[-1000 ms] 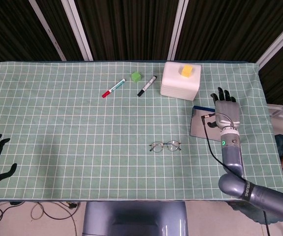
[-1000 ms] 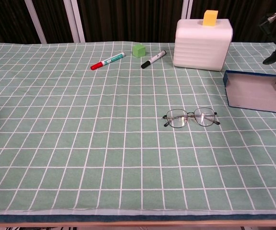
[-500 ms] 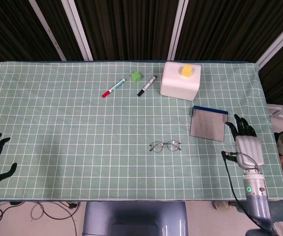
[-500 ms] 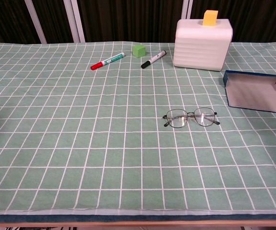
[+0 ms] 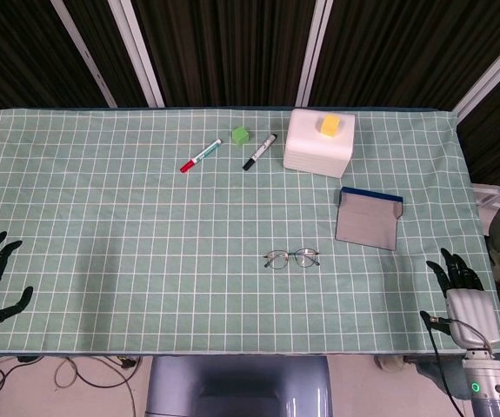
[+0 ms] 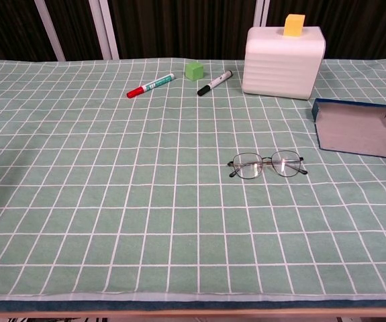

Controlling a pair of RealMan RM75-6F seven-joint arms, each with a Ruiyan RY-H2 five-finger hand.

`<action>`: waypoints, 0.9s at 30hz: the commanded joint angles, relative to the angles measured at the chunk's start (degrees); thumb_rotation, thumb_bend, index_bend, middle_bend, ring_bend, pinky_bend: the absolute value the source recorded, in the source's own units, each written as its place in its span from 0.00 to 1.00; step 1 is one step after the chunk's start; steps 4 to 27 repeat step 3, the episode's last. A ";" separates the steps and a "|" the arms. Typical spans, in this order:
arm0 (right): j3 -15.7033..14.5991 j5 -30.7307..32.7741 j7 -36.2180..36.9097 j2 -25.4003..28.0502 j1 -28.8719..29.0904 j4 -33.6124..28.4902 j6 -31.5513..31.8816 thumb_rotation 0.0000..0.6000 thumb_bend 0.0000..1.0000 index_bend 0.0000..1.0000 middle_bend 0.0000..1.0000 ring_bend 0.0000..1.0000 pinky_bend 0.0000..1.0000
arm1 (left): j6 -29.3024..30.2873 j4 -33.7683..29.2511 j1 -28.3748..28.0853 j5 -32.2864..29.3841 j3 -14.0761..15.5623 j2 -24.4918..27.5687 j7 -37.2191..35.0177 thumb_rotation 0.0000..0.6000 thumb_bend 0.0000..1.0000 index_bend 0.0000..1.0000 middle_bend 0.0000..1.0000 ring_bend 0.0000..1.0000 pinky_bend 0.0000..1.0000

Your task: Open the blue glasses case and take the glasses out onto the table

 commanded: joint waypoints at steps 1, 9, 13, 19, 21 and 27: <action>0.75 -0.91 0.18 -0.44 -0.65 0.82 0.52 1.00 0.22 0.18 0.00 0.00 0.19 | 1.92 2.31 0.39 3.94 0.78 -0.74 -1.87 1.00 0.32 0.13 0.00 0.00 0.00; 0.99 -1.18 -0.01 -0.49 -0.93 0.91 0.23 1.00 0.22 0.18 0.00 0.00 0.19 | 2.52 3.40 0.44 5.67 1.11 -1.09 -2.63 1.00 0.32 0.13 0.00 0.00 0.00; 0.99 -1.18 -0.01 -0.49 -0.93 0.91 0.23 1.00 0.22 0.18 0.00 0.00 0.19 | 2.52 3.40 0.44 5.67 1.11 -1.09 -2.63 1.00 0.32 0.13 0.00 0.00 0.00; 0.99 -1.18 -0.01 -0.49 -0.93 0.91 0.23 1.00 0.22 0.18 0.00 0.00 0.19 | 2.52 3.40 0.44 5.67 1.11 -1.09 -2.63 1.00 0.32 0.13 0.00 0.00 0.00; 0.99 -1.18 -0.01 -0.49 -0.93 0.91 0.23 1.00 0.22 0.18 0.00 0.00 0.19 | 2.52 3.40 0.44 5.67 1.11 -1.09 -2.63 1.00 0.32 0.13 0.00 0.00 0.00; 0.99 -1.18 -0.01 -0.49 -0.93 0.91 0.23 1.00 0.22 0.18 0.00 0.00 0.19 | 2.52 3.40 0.44 5.67 1.11 -1.09 -2.63 1.00 0.32 0.13 0.00 0.00 0.00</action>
